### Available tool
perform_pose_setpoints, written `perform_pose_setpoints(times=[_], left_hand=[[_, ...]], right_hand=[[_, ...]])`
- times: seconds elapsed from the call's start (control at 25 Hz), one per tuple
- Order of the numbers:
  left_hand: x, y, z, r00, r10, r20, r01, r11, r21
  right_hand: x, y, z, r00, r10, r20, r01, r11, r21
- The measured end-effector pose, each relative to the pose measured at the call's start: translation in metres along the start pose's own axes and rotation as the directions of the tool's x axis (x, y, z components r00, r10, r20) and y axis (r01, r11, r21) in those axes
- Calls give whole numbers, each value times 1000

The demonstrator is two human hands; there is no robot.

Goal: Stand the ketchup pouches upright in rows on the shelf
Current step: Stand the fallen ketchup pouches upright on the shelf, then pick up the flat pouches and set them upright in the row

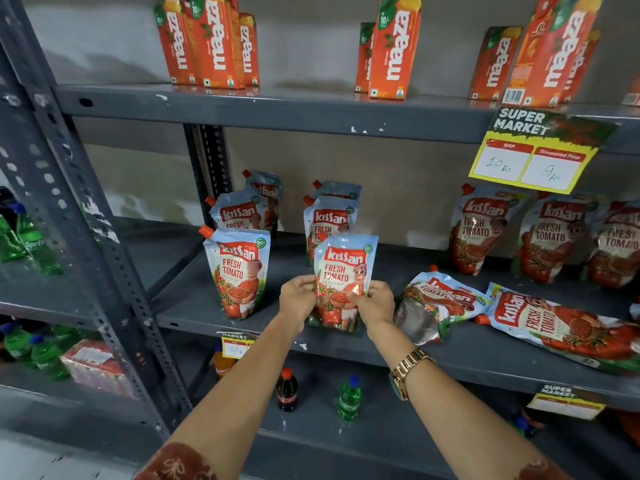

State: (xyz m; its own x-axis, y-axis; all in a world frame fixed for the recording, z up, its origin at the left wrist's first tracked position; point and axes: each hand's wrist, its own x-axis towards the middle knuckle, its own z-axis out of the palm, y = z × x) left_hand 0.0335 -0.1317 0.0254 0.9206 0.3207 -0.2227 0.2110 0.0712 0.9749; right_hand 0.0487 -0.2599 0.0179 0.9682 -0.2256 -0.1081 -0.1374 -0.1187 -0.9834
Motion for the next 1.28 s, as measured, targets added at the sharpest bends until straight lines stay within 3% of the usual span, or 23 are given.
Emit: perform_pose_setpoints(times=[0.12,0.24,0.36,0.48,0.56,0.64,0.76,1.0,1.16,1.28], left_hand=[[3,1,-1,991,129,-26,-127,989,70],[0,-4,1,987,163,-3,-160,973,165],[-8,0,5,982,188,-28,-179,966,187],[-26,5,9,949,295,-115,-275,948,161],[-31,5,10,864,463,-197,-401,870,287],[-32,5,14,785,595,-171,-487,764,424],[-38,8,27,767,640,-45,-561,703,437],[-47,12,78,712,678,183,-685,612,395],[-42,-1,117,833,471,291,-553,737,390],[-41,-7,137,903,333,272,-424,795,435]], right_hand=[[0,-3,0,991,-131,5,131,991,-27],[-1,4,-3,991,-130,30,132,983,-124],[-9,1,-7,975,-205,-84,199,977,-75],[-17,-12,-17,862,-378,-339,378,923,-68],[-15,-16,-28,777,-438,-452,436,893,-116],[-10,-16,-43,724,-441,-530,437,888,-143],[1,-6,-66,700,-363,-616,360,923,-135],[21,24,-103,788,-105,-606,67,994,-85],[25,32,-124,871,31,-490,-92,991,-100],[33,37,-141,918,160,-362,-195,979,-62]])
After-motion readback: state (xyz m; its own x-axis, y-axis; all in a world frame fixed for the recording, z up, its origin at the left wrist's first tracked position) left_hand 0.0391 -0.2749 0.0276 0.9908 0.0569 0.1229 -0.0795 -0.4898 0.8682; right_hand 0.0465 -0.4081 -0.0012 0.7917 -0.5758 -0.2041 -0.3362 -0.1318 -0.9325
